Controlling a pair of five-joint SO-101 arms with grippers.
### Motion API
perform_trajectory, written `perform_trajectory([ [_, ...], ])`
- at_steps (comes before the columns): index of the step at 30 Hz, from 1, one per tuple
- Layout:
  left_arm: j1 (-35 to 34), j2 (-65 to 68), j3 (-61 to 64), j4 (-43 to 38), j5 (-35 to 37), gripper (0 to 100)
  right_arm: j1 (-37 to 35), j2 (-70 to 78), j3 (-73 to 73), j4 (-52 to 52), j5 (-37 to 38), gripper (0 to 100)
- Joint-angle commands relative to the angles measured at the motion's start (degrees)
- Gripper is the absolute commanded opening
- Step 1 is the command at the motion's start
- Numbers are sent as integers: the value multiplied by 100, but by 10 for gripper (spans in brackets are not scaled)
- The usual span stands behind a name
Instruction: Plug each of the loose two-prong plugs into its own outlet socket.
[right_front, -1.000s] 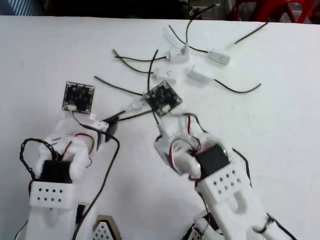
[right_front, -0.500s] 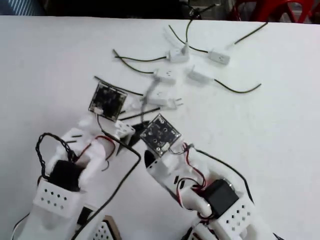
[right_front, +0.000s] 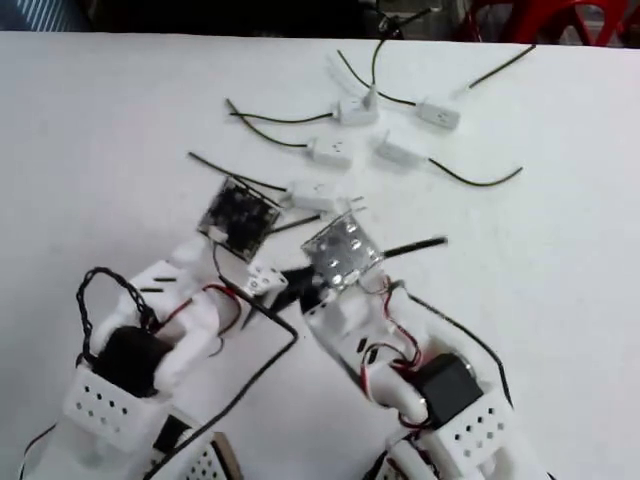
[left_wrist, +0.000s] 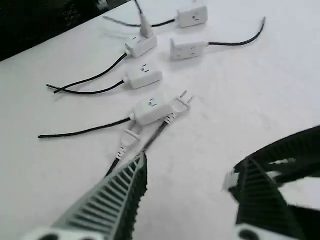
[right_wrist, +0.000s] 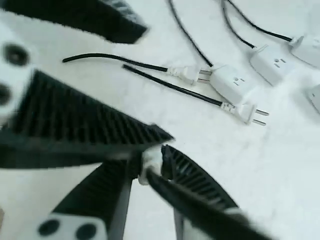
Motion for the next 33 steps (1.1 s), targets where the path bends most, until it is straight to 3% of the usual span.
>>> perform_trajectory([
  [1,-866,4,-114,-703,-237,295,549,-66,-26,-312,-308,16],
  [7,-1314,1349,-193,-1591,-712,295,1270,-57,580,-1367,-826,16],
  [13,-1560,3213,-1055,-2163,-1521,295,1965,-57,1398,-2466,-1090,16],
  [25,-1710,7002,-4088,-2233,-3402,290,2132,-66,1679,-2589,-1231,16],
  [33,-1710,8752,-5969,-2233,-3552,291,2132,-66,1741,-2589,-1231,17],
])
